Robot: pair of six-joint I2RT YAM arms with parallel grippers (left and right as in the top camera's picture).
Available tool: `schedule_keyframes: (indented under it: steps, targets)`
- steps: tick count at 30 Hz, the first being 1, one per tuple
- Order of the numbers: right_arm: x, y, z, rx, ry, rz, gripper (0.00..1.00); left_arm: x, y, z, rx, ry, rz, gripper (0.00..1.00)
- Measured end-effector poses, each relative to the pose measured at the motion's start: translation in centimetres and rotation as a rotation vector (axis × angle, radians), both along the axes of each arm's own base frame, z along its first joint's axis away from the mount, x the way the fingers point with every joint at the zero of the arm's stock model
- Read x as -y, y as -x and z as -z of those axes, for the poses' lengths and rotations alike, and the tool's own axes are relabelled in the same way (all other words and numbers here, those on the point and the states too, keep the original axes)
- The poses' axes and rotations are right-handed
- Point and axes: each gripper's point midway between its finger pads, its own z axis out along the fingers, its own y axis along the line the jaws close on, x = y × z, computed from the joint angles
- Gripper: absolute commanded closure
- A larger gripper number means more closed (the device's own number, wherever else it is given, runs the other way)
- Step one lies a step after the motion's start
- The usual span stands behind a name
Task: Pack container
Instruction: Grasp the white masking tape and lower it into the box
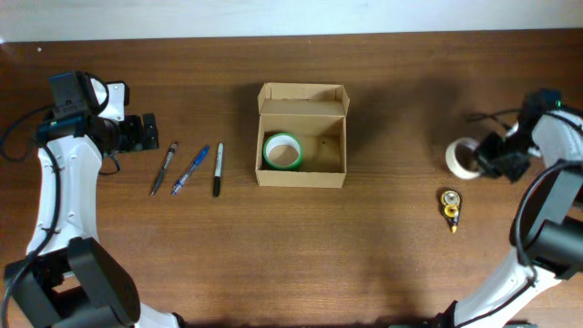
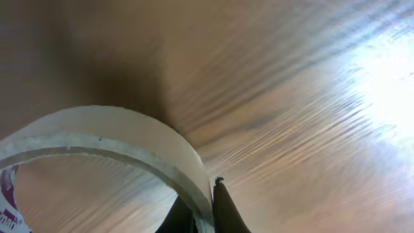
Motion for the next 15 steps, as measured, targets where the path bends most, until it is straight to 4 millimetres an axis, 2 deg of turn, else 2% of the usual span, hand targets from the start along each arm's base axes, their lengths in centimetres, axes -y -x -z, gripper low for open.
schedule_keyframes:
  steps: [2, 4, 5, 6, 8, 9, 10, 12, 13, 15]
  targets:
    - [-1.3, -2.0, -4.0, 0.088, 0.032, -0.072, 0.96, 0.0, 0.0, 0.0, 0.0, 0.0, 0.0, 0.01]
    - [-3.4, -4.3, -10.0, 0.226, 0.088, -0.172, 0.96, 0.0, 0.0, 0.0, 0.0, 0.0, 0.0, 0.01]
    - [-5.6, -6.0, -15.5, 0.363, 0.138, -0.251, 0.96, 0.0, 0.0, 0.0, 0.0, 0.0, 0.0, 0.01]
    - [-7.4, -6.5, -19.0, 0.443, 0.172, -0.313, 0.96, 0.0, 0.0, 0.0, 0.0, 0.0, 0.0, 0.01]
    - [-12.5, -6.8, -26.9, 0.641, 0.235, -0.467, 0.96, 0.0, 0.0, 0.0, 0.0, 0.0, 0.0, 0.0]
    - [-18.5, -5.3, -33.5, 0.829, 0.262, -0.632, 0.96, 0.0, 0.0, 0.0, 0.0, 0.0, 0.0, 0.01]
    - [-19.5, -4.8, -34.4, 0.855, 0.265, -0.662, 0.96, 0.0, 0.0, 0.0, 0.0, 0.0, 0.0, 0.01]
    - [-23.1, -3.3, -36.5, 0.916, 0.298, -0.776, 0.96, 0.0, 0.0, 0.0, 0.0, 0.0, 0.0, 0.01]
    - [-25.3, -2.6, -36.9, 0.935, 0.303, -0.847, 0.96, 0.0, 0.0, 0.0, 0.0, 0.0, -0.001, 0.01]
    - [-28.9, -2.3, -35.9, 0.926, 0.311, -0.965, 0.96, 0.0, 0.0, 0.0, 0.001, 0.0, 0.0, 0.01]
